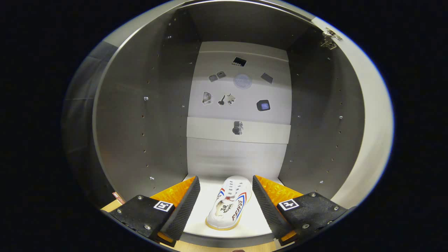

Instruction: Open the shoe cabinet door, grab the shoes and put them into the shoe cabinet, then close the shoe cabinet door.

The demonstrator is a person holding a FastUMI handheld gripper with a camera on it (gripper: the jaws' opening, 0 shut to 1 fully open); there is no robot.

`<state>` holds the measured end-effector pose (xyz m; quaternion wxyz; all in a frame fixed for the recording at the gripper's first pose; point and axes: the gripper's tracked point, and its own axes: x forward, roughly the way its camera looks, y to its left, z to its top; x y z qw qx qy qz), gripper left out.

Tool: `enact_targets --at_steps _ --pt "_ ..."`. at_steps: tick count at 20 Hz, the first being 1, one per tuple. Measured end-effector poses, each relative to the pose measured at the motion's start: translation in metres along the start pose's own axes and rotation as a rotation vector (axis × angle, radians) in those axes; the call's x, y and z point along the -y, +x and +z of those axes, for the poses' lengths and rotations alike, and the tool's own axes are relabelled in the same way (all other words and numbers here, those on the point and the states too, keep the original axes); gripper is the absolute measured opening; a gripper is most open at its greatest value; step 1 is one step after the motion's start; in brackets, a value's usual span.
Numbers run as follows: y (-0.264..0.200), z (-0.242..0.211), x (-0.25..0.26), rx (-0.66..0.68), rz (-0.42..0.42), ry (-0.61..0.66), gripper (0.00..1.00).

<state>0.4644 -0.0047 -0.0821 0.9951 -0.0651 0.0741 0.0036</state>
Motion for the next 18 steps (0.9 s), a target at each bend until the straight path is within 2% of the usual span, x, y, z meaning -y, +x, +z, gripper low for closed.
enact_targets --at_steps 7,11,18 --pt "-0.073 0.019 0.013 0.052 -0.007 0.024 0.94" --pt "-0.120 0.029 0.013 0.070 0.017 0.060 0.94" --pt "-0.230 0.045 0.017 0.124 0.046 0.077 0.94"
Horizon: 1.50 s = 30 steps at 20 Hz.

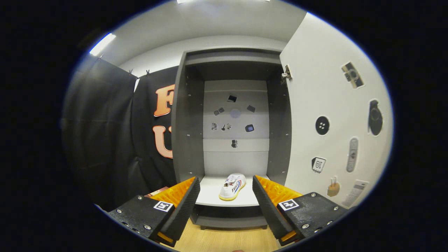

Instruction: Open the shoe cabinet door, grab the shoes and put them into the shoe cabinet, then close the shoe cabinet door.

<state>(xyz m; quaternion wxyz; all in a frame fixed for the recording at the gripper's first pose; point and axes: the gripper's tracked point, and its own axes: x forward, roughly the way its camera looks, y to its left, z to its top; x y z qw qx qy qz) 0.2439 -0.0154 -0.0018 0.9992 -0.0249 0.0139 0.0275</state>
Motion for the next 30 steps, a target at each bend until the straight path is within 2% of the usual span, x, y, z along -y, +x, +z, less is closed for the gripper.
enact_targets --at_steps 7,13,18,30 --pt "-0.088 0.009 0.015 0.003 0.006 0.008 0.94" --pt "-0.138 0.011 0.032 0.003 0.015 0.020 0.94" --pt "-0.166 0.009 0.040 -0.004 0.031 0.021 0.94" --pt "-0.208 0.011 0.099 0.015 -0.023 0.041 0.94"
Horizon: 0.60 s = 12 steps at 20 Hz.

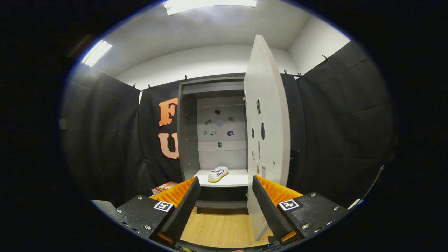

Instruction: Open the shoe cabinet door, grab the shoes and put them into the shoe cabinet, then close the shoe cabinet door.

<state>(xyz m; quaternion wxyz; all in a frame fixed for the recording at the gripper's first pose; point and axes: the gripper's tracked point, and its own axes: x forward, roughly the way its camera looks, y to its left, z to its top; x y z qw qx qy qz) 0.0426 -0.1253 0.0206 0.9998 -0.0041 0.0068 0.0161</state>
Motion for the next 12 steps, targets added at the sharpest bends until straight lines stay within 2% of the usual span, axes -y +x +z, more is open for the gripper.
enact_targets --at_steps 5,12 --pt "-0.018 -0.001 0.051 -0.002 -0.073 0.006 0.94" --pt "-0.019 -0.004 0.123 -0.003 -0.155 0.002 0.94"
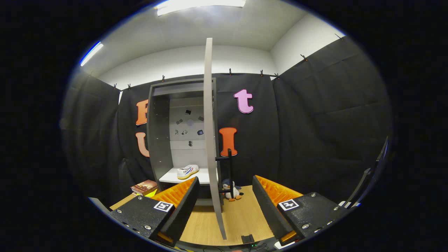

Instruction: Open the shoe cabinet door, grab the shoes and put them into the shoe cabinet, then close the shoe cabinet door.

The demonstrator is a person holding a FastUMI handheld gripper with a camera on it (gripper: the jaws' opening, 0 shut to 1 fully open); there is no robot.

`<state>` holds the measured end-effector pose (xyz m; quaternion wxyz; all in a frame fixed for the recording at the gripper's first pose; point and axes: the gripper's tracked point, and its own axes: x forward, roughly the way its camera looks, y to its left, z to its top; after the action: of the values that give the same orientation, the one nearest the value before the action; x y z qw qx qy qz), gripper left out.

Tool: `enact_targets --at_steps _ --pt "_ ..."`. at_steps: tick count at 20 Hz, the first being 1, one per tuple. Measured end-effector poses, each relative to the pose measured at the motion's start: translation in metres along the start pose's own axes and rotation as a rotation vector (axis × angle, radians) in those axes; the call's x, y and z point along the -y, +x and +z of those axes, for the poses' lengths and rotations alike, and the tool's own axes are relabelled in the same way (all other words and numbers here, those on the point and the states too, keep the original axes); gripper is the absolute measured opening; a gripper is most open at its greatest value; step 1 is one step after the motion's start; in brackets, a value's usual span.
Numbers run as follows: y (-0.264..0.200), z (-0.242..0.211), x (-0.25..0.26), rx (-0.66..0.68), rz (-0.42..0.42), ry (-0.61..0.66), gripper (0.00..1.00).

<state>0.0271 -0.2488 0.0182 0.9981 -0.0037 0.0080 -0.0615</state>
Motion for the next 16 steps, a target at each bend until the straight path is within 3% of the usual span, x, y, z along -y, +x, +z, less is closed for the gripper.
enact_targets --at_steps 7,16 --pt "0.049 -0.011 0.024 -0.030 0.056 0.016 0.94" --pt "0.091 -0.013 0.019 -0.028 0.155 0.028 0.93"
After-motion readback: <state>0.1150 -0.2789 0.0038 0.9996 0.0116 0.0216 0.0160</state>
